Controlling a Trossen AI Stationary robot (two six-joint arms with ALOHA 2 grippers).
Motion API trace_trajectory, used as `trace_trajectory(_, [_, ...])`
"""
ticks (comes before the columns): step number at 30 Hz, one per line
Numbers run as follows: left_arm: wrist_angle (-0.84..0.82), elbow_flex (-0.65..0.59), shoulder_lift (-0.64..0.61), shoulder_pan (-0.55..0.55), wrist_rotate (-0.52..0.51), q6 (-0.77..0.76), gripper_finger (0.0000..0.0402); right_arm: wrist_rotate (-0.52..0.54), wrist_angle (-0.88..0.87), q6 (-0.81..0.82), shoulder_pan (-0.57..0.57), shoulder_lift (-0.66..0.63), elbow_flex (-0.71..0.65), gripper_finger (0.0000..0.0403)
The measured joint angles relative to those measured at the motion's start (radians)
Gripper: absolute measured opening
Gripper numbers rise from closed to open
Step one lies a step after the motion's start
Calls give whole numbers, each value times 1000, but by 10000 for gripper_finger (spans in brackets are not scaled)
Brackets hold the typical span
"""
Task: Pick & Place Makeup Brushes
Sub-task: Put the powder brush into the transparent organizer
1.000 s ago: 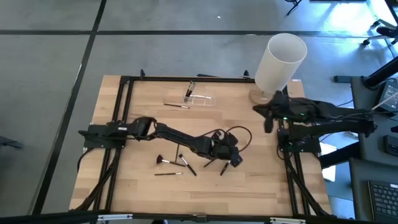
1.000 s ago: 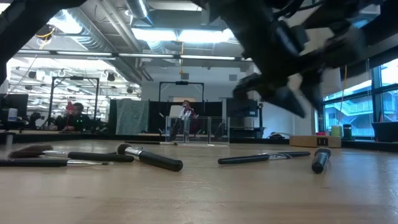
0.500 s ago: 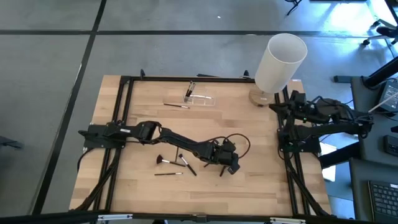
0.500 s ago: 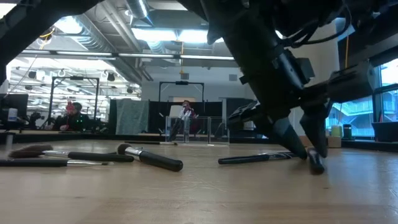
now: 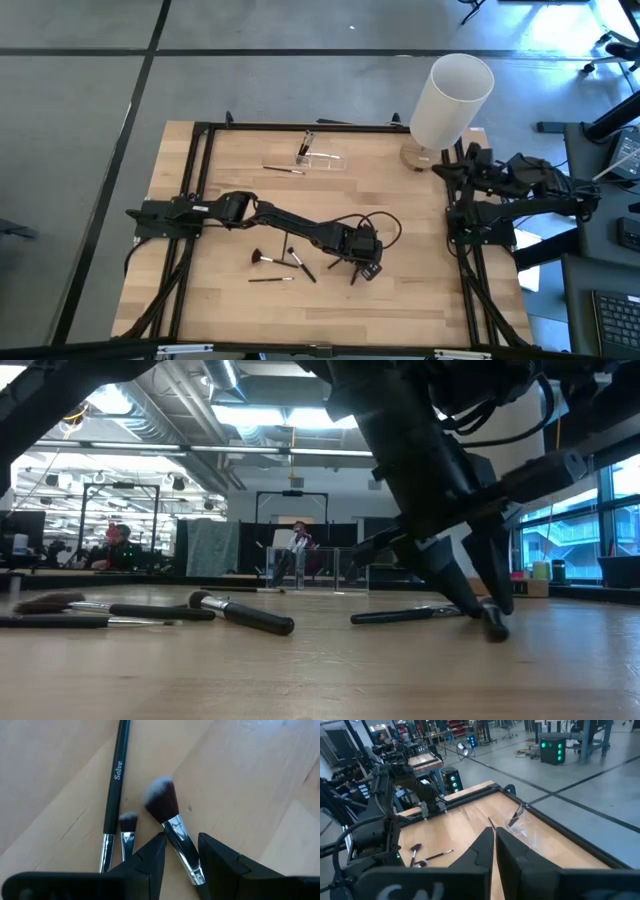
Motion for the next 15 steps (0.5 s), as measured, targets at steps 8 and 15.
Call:
trace_trajectory(8, [-57,0,0,5,79,89,81,0,1,-10,0,0,0,20])
trace_trajectory(15, [-96,-1,0,32,153,135,54,-1,-3,-11,0,0,0,20])
